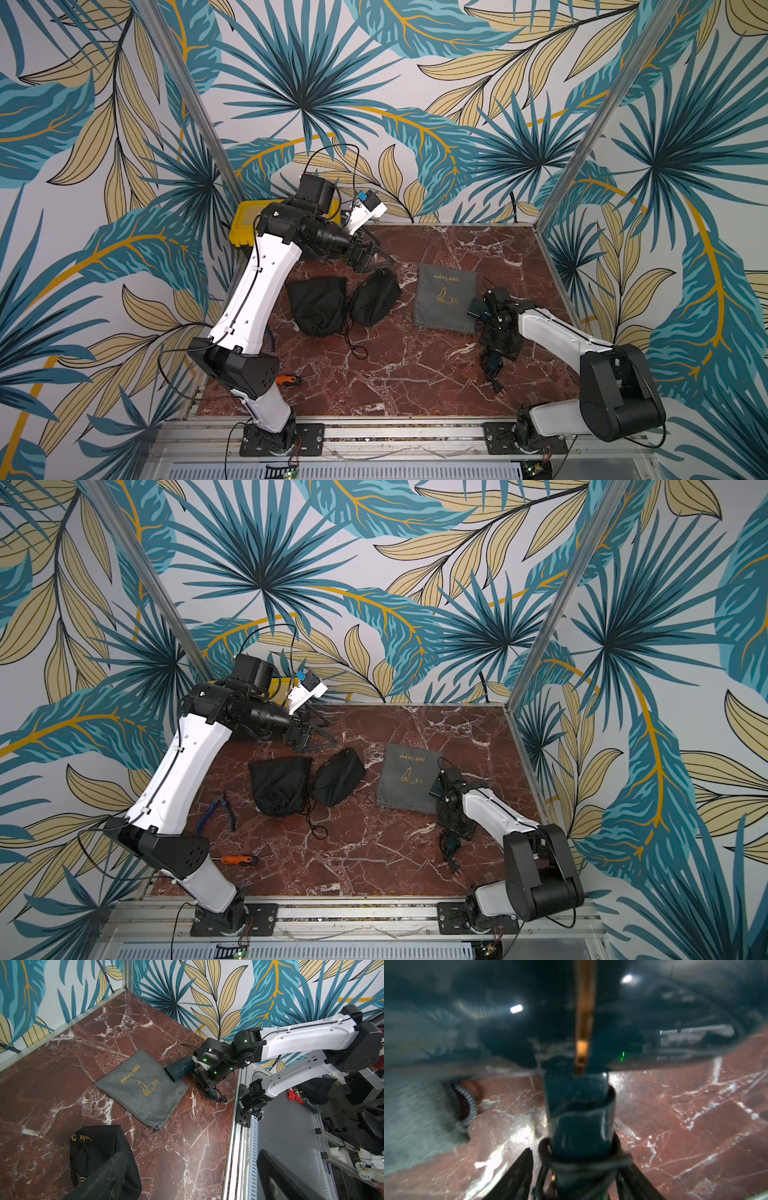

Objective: Pack away hair dryers
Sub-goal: Pick up the hair dryer from the center of the board.

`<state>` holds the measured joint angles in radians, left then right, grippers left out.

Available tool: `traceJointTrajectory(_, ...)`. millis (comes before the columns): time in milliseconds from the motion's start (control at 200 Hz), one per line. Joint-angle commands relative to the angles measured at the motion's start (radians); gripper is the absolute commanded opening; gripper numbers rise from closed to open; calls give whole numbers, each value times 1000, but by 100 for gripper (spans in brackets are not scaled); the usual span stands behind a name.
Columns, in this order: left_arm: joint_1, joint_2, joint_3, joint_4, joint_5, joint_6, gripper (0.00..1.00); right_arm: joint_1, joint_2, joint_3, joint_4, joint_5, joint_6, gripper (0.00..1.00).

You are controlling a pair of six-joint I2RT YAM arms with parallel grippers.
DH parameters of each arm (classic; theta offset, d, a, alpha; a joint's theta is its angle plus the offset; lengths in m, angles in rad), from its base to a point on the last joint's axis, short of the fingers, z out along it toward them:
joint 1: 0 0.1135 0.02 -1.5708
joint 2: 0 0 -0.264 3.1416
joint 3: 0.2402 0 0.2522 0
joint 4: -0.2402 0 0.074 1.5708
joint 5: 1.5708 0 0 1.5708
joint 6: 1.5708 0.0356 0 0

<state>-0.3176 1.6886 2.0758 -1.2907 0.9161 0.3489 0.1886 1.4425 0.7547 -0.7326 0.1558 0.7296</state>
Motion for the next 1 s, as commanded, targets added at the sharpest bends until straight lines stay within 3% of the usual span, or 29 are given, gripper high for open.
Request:
traceJointTrajectory(0,1,-24,-26,3,-1,19,99,-3,27,-29,49,-5,17,61)
traceJointTrajectory(80,1,-25,-29,4,3,19,99,-3,39,-22,45,7,17,55)
traceJointTrajectory(235,1,-28,-27,3,4,14,100,-3,35,-26,51,3,5,21)
traceJointTrajectory(360,1,-24,-9,2,-5,-1,100,-3,7,-33,58,-9,-14,0)
traceJointTrajectory(541,7,16,77,3,-30,-35,100,4,-127,-46,64,-20,-63,0)
traceJointTrajectory(656,35,74,184,5,13,-79,100,42,-264,3,30,-6,-128,0)
traceJointTrajectory(841,61,175,373,5,119,-169,99,214,-397,138,-7,78,-206,0)
traceJointTrajectory(991,61,217,441,7,180,-175,99,395,-424,261,-12,189,-264,0)
